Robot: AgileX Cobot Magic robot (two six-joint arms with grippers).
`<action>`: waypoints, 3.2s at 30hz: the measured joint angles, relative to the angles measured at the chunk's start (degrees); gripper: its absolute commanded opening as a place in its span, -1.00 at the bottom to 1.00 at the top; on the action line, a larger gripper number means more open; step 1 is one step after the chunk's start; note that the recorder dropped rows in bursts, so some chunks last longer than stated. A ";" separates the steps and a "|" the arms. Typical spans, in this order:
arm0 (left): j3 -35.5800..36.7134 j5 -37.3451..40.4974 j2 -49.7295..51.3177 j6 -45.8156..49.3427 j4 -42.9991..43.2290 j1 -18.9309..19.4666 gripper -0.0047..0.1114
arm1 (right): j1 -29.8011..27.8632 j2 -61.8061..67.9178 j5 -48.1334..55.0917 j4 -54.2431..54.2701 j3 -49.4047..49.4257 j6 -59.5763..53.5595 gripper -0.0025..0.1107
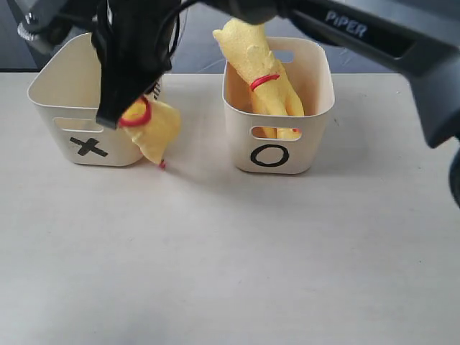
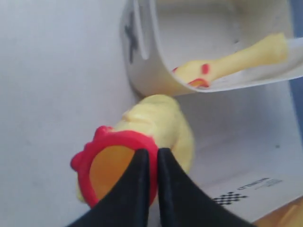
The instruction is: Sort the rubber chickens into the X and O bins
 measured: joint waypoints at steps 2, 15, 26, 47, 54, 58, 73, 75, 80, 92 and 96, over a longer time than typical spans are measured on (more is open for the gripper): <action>0.00 0.00 0.00 0.00 0.00 0.00 -0.92 | 0.00 -0.82 -0.41 -1.74 -1.65 0.00 -0.97; 0.00 0.00 0.00 0.00 0.00 0.00 -0.92 | 1.25 -1.40 -11.84 -13.00 -7.39 -0.24 -0.97; 0.00 0.00 0.00 0.00 0.00 0.00 -0.92 | 4.32 -0.66 -29.76 -17.93 -7.58 0.02 -0.97; 0.00 0.00 0.00 0.00 0.00 0.00 -0.92 | 5.90 4.37 -6.94 -36.93 -7.68 23.47 -0.22; 0.00 0.00 0.00 0.00 0.00 0.00 -0.92 | 6.71 -2.99 2.83 -18.95 -7.68 23.19 -0.67; 0.00 0.00 0.00 0.00 0.00 0.00 -0.92 | 6.71 -7.13 5.70 -8.77 -6.15 19.63 -0.97; 0.00 0.00 0.00 0.00 0.00 0.00 -0.92 | 7.31 -32.30 6.64 2.52 45.70 19.51 -0.97; 0.00 0.00 0.00 0.00 0.00 0.00 -0.92 | 7.31 -38.39 6.90 -0.10 53.28 21.17 -0.97; 0.00 0.00 0.00 0.00 0.00 0.00 -0.92 | 5.49 -48.27 7.02 -15.19 64.44 24.47 -0.97; 0.00 0.00 0.00 0.00 0.00 0.00 -0.92 | -24.82 -67.46 -25.57 -16.65 80.77 24.96 -0.97; 0.00 0.00 0.00 0.00 0.00 0.00 -0.92 | -36.85 -77.12 -39.70 -16.28 84.85 24.99 -0.97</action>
